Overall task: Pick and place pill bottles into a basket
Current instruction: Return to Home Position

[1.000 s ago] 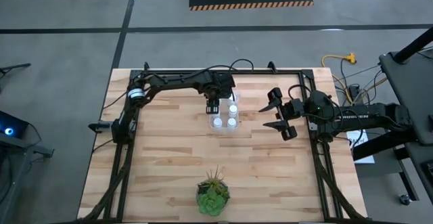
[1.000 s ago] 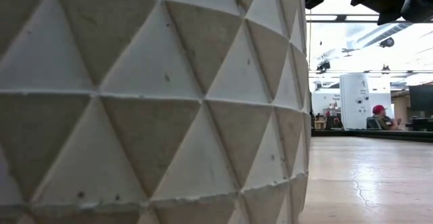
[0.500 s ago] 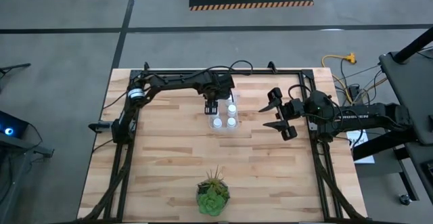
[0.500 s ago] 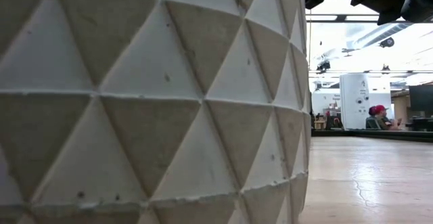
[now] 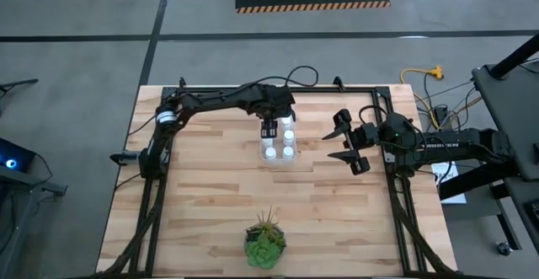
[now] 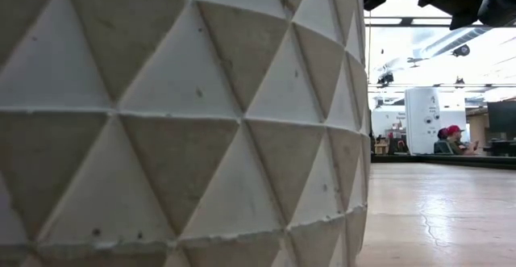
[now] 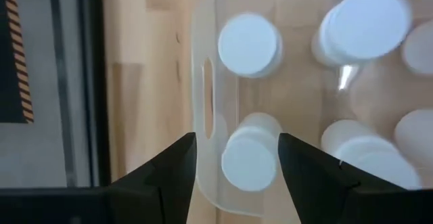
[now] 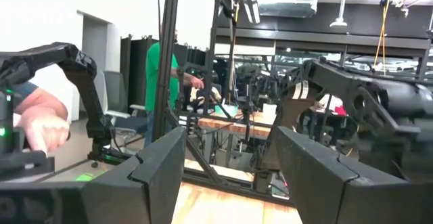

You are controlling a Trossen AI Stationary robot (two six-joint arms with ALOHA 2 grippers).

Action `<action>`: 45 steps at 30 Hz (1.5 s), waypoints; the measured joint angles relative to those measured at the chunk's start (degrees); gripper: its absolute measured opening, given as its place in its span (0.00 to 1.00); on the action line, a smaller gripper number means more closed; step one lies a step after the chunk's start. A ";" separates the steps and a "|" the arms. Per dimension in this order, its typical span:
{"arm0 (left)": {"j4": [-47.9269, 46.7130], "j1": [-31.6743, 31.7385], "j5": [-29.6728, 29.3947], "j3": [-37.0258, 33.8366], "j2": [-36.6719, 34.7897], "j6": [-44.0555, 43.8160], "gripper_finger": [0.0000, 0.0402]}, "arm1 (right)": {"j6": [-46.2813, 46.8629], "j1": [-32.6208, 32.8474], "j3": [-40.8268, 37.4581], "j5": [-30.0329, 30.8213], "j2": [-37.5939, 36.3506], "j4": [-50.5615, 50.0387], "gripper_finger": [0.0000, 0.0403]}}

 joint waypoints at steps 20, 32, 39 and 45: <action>17.45 -3.03 12.88 -13.52 -21.29 -2.76 0.48 | 2.16 -0.02 -0.02 -0.02 0.00 -0.19 0.54; 44.60 -8.74 14.61 -42.16 -40.78 -2.88 0.48 | -2.43 -0.04 -0.03 -0.02 0.66 -5.98 0.54; 47.78 -14.46 14.99 -50.51 -49.45 -2.86 0.48 | 1.70 1.09 -0.04 -0.50 1.12 -7.44 0.54; 51.19 -16.69 17.04 -58.60 -55.88 -8.74 0.48 | -2.21 5.80 -0.34 -2.70 -0.04 -6.11 0.54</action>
